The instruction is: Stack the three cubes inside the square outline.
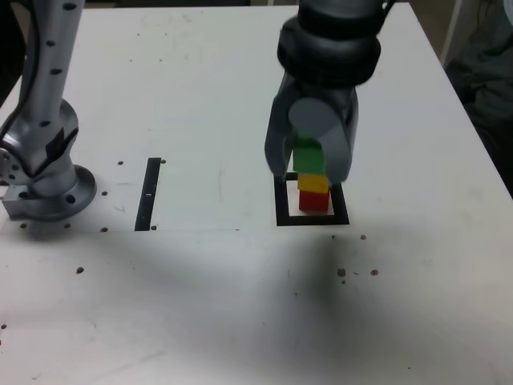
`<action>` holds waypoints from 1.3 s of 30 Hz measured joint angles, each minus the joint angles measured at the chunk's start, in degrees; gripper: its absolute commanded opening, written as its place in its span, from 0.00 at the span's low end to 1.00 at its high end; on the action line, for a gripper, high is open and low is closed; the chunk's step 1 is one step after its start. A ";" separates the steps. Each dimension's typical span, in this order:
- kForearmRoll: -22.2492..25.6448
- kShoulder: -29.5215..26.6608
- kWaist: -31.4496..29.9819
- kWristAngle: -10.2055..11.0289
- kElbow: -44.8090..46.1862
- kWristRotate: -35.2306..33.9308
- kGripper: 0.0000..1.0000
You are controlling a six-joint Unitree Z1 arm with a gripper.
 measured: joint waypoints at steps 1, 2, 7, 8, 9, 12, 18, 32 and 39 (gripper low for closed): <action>0.00 -0.01 0.83 -0.14 0.15 0.72 0.21; 0.00 -0.01 1.55 -0.27 0.29 1.32 0.21; 0.00 -0.01 4.67 -0.98 0.90 3.98 0.21; 0.00 -0.01 5.00 -1.10 0.92 4.36 0.21; 0.00 -0.01 5.27 -1.22 0.92 4.71 0.21; 0.00 -0.01 5.92 -1.72 0.92 5.54 0.21; 0.00 0.34 6.68 -2.58 0.92 6.40 0.21; -0.64 2.62 7.78 -2.89 0.80 7.21 0.26; -1.11 2.98 8.07 -2.89 0.55 7.25 0.96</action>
